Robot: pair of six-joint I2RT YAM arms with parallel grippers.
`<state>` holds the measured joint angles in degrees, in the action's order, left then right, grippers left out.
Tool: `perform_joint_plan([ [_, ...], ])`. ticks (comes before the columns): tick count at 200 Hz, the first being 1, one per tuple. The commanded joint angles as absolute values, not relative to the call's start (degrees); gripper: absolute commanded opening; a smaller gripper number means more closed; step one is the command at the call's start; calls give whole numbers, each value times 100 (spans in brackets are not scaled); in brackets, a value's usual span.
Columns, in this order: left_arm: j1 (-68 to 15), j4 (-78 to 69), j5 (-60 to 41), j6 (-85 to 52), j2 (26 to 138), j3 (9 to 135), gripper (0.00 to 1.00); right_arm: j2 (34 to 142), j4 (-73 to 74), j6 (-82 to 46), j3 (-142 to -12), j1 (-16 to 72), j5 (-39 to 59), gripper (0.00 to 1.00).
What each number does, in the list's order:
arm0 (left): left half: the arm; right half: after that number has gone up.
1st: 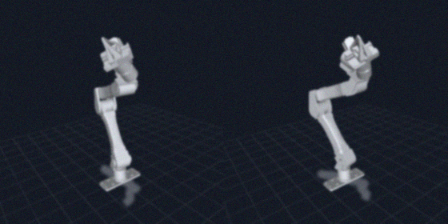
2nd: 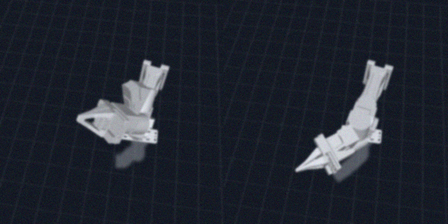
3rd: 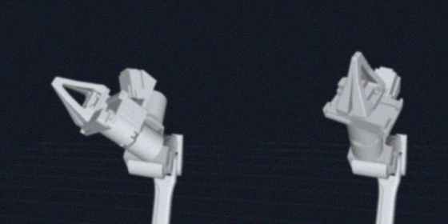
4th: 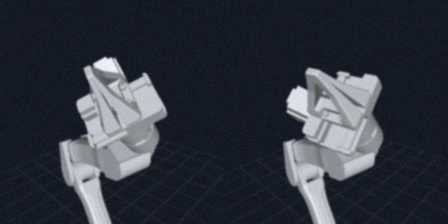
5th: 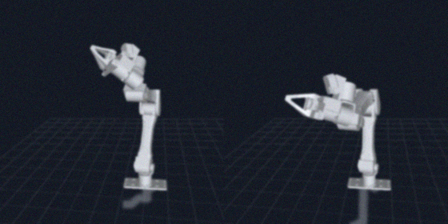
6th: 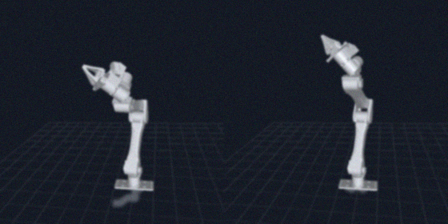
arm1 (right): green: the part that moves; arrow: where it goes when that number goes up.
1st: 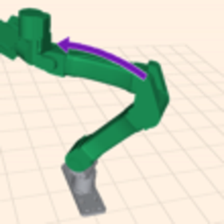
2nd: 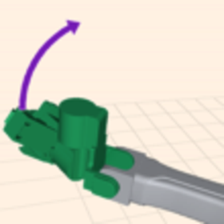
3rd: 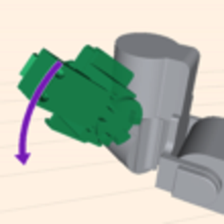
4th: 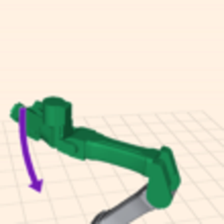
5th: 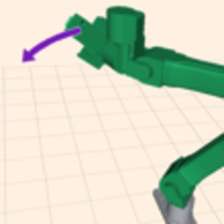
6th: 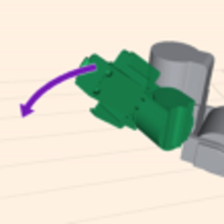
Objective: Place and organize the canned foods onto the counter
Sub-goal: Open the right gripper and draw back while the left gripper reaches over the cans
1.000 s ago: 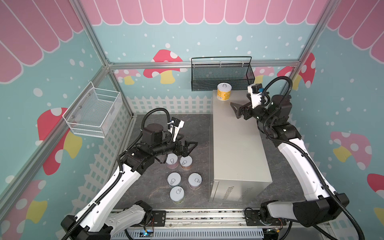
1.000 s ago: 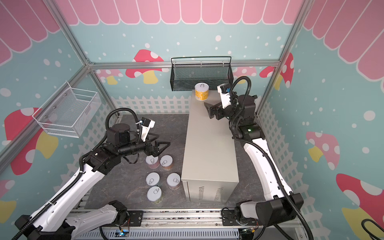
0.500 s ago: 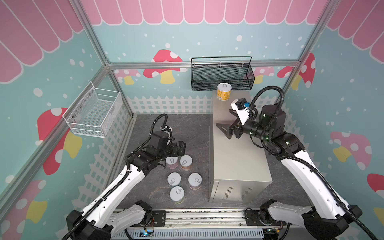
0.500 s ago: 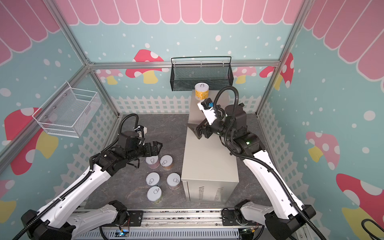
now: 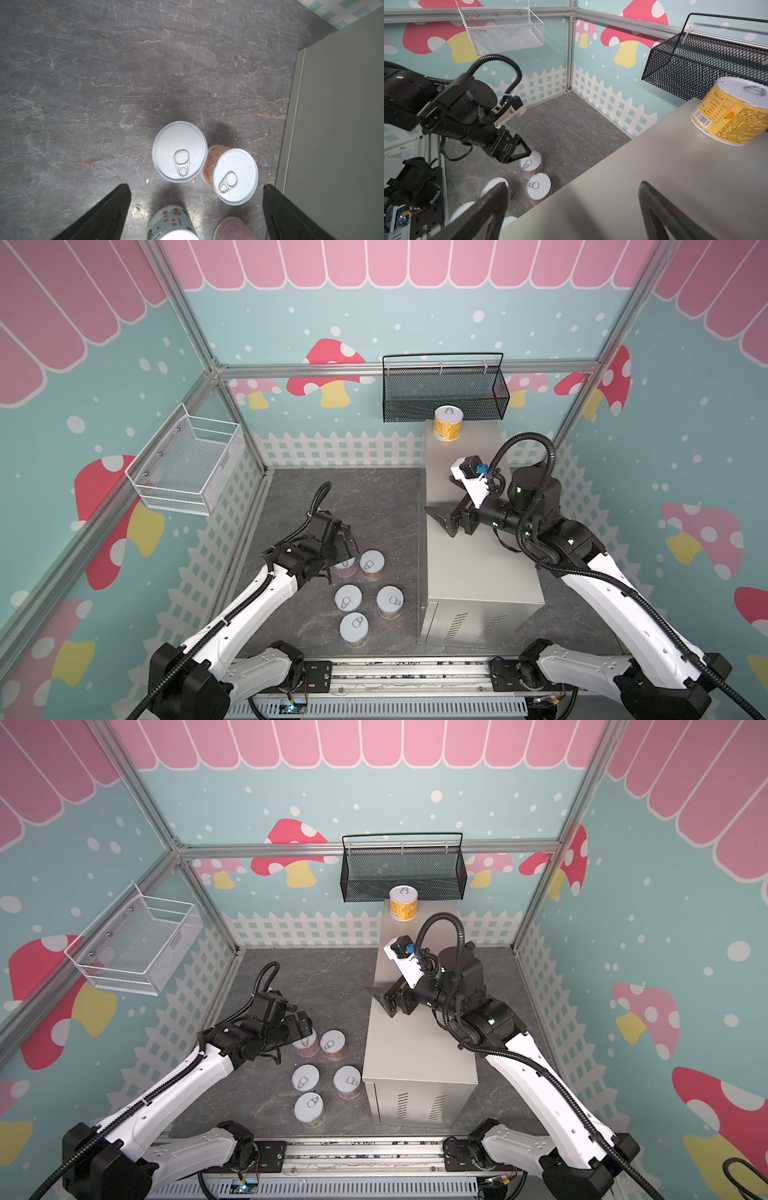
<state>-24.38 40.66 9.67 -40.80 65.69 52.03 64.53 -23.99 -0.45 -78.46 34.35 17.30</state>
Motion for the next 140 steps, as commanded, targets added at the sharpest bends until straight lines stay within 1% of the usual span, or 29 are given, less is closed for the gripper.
perform_joint_plan([
  [1,-2399,3965,1150,-4351,6831,5146,99,6312,-2306,-4,-7745,3520,1718,99],
  [54,-2391,3759,1248,-4330,7399,5181,99,6284,-2373,70,-7717,3754,1951,99],
  [89,-2384,3685,1218,-4342,7774,5245,99,6475,-2684,233,-7962,4025,2004,99],
  [140,-2376,3482,1187,-4303,8202,5315,98,6960,-3395,435,-8606,4752,1454,100],
])
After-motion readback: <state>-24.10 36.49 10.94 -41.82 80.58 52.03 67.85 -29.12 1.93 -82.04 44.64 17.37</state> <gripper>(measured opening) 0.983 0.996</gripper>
